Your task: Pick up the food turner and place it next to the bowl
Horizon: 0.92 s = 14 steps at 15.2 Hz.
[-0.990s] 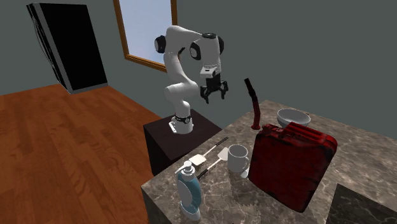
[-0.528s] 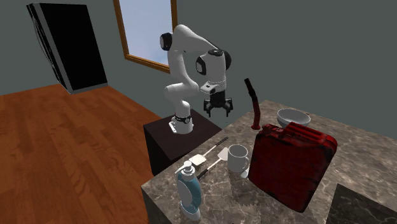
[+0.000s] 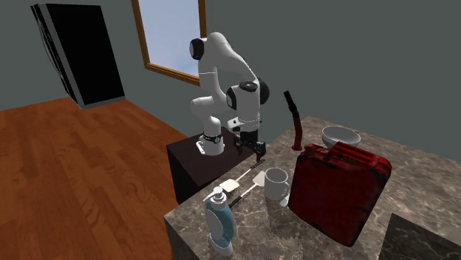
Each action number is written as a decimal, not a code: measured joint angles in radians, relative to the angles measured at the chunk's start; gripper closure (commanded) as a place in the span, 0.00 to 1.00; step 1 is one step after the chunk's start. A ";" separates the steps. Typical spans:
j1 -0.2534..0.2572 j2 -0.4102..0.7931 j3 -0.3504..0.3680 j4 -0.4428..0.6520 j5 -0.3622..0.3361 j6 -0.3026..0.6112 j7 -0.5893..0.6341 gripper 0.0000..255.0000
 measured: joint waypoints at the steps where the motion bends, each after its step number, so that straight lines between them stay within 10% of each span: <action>1: -0.011 0.033 0.002 0.004 -0.006 0.025 0.055 0.00; 14: -0.029 0.132 0.002 -0.041 -0.016 0.161 0.141 0.00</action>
